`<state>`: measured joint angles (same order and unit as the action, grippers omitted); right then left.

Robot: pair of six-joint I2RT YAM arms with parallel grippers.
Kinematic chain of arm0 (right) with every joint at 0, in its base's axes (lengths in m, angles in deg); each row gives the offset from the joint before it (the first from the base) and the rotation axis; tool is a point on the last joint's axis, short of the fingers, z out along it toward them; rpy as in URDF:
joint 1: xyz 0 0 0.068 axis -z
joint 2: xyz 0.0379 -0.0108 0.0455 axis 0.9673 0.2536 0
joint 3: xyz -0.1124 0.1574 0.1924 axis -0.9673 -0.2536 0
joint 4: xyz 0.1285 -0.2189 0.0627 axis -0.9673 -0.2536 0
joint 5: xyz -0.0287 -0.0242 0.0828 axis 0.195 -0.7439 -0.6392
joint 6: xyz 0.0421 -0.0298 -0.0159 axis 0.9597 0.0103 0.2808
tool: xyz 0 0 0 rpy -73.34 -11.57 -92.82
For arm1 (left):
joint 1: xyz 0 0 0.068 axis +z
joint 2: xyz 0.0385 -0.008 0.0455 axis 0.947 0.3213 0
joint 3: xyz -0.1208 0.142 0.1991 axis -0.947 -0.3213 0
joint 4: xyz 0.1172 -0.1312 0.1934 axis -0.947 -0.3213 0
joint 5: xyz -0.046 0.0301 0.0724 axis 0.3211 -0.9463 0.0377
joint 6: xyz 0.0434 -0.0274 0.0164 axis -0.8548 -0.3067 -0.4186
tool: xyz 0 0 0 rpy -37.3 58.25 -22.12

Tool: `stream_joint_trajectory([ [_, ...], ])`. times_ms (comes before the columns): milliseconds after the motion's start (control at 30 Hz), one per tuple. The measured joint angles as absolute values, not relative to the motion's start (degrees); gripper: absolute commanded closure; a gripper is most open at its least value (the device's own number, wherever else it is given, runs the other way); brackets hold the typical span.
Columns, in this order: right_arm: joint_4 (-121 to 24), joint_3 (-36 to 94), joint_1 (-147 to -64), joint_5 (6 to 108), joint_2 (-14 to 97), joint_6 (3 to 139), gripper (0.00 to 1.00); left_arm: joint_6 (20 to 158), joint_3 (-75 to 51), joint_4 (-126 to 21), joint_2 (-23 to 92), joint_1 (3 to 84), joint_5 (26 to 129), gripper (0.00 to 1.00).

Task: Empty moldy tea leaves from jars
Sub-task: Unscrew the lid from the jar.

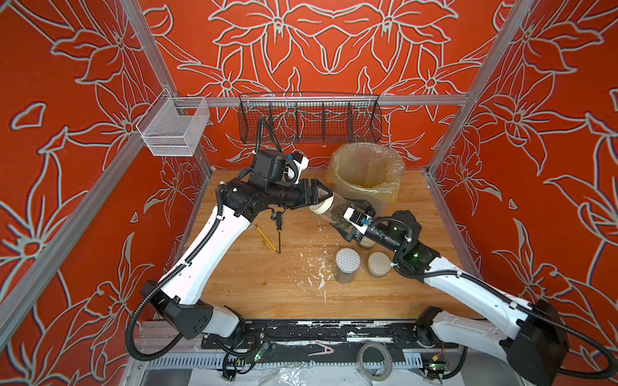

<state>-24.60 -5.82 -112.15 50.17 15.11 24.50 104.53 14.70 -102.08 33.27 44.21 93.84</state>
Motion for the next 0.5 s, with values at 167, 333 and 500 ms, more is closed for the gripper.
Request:
stream_joint_trajectory([
  [167, -24.21, -5.82, -112.24, 50.17, 15.11, 24.39, 0.88, 105.01, 14.7, -102.08, 32.94, 44.21, 93.62, 0.58],
  [333, -23.58, -6.11, -112.28, 50.21, 15.07, 24.39, 0.89, 105.34, 14.62, -101.82, 32.83, 44.25, 93.94, 0.52],
  [500, -23.49, -6.59, -112.26, 50.3, 14.33, 24.57, 0.89, 104.33, 13.0, -99.46, 32.83, 45.08, 98.23, 0.01],
])
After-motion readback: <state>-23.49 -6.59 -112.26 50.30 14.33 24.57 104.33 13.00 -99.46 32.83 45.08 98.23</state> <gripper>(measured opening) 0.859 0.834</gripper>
